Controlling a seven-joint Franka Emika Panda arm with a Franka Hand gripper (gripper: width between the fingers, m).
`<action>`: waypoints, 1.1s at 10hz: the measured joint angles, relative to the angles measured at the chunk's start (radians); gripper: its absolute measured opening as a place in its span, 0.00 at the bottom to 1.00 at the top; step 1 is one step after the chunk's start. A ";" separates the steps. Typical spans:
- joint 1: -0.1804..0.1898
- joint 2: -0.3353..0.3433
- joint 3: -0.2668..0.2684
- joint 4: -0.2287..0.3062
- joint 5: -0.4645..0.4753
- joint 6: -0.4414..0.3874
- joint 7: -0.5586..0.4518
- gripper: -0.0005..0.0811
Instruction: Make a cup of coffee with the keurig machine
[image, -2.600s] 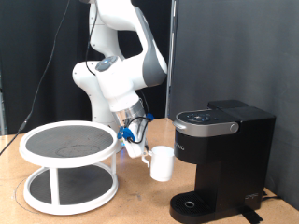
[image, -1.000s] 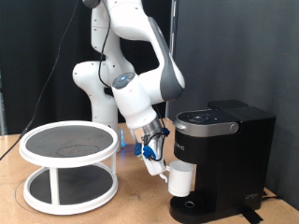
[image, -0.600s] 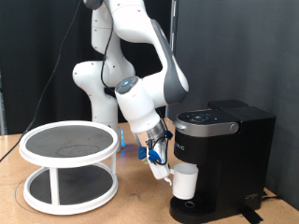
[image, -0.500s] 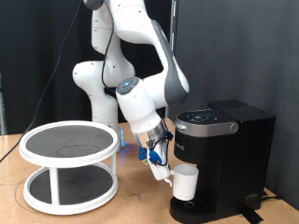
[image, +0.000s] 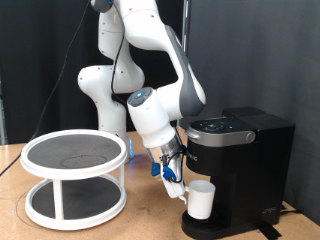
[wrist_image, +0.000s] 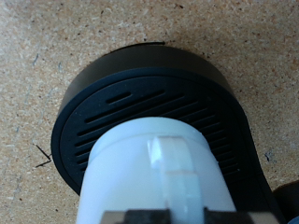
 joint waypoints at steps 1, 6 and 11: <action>0.000 0.002 0.001 0.001 0.005 0.000 -0.003 0.01; -0.001 0.012 0.002 0.002 0.010 0.000 -0.015 0.23; -0.030 -0.001 -0.006 -0.023 0.011 -0.050 -0.102 0.80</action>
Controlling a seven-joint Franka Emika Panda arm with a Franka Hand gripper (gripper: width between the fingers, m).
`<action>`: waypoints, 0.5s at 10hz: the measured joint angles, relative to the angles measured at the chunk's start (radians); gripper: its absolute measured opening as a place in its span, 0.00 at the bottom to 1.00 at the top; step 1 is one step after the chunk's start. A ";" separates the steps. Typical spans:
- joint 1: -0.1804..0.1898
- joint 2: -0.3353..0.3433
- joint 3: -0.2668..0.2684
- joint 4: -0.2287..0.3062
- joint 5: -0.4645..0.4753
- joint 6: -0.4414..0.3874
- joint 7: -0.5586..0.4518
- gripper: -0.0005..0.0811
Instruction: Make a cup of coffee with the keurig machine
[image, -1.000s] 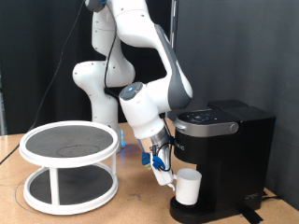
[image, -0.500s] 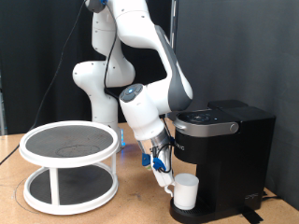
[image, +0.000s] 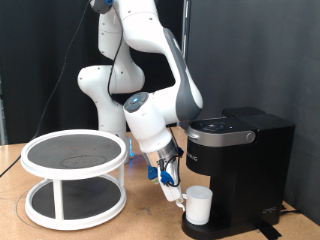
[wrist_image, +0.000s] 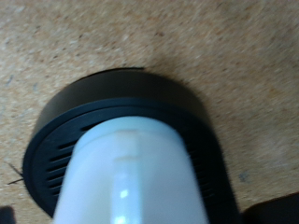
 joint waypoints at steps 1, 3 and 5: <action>-0.014 -0.020 -0.002 -0.018 0.003 -0.025 -0.034 0.88; -0.038 -0.080 -0.005 -0.063 0.038 -0.060 -0.088 0.90; -0.048 -0.148 -0.011 -0.105 0.062 -0.068 -0.100 0.91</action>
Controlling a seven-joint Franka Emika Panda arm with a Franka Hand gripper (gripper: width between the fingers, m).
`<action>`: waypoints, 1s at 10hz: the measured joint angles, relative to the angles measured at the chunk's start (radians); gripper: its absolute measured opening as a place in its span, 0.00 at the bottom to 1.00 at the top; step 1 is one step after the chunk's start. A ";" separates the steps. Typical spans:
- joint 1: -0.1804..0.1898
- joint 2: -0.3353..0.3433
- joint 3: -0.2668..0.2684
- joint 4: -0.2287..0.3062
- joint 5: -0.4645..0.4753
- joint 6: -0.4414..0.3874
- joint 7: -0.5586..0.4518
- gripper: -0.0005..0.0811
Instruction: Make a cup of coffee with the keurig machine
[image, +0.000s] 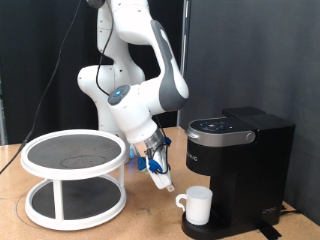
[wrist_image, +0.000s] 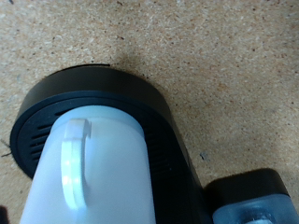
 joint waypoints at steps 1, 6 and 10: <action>-0.003 -0.044 -0.003 -0.028 0.000 -0.008 0.000 0.91; -0.003 -0.084 -0.002 -0.043 0.014 -0.101 -0.047 0.91; -0.003 -0.241 -0.007 -0.091 0.040 -0.198 -0.072 0.91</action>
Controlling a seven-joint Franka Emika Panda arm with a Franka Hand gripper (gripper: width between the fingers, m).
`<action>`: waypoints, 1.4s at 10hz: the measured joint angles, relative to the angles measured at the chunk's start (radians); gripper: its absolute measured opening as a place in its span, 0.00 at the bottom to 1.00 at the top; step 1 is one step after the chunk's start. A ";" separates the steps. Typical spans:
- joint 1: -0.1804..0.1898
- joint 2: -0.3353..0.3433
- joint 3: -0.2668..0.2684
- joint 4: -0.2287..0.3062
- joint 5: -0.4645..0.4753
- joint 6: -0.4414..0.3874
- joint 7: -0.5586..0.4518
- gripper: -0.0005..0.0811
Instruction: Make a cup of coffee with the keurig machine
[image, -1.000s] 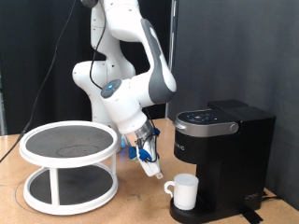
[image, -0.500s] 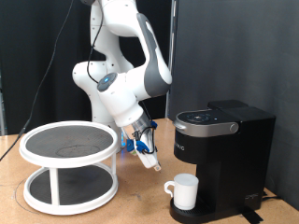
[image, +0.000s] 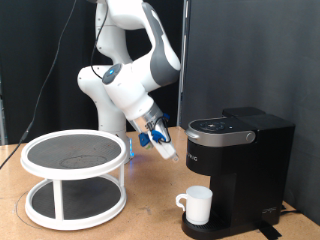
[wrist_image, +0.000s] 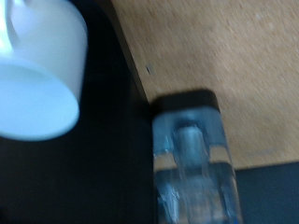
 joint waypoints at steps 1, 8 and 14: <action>0.000 -0.038 -0.005 -0.006 0.000 -0.037 0.000 0.91; -0.001 -0.265 -0.032 -0.022 -0.031 -0.258 0.031 0.91; -0.008 -0.339 -0.003 0.001 -0.188 -0.302 0.059 0.91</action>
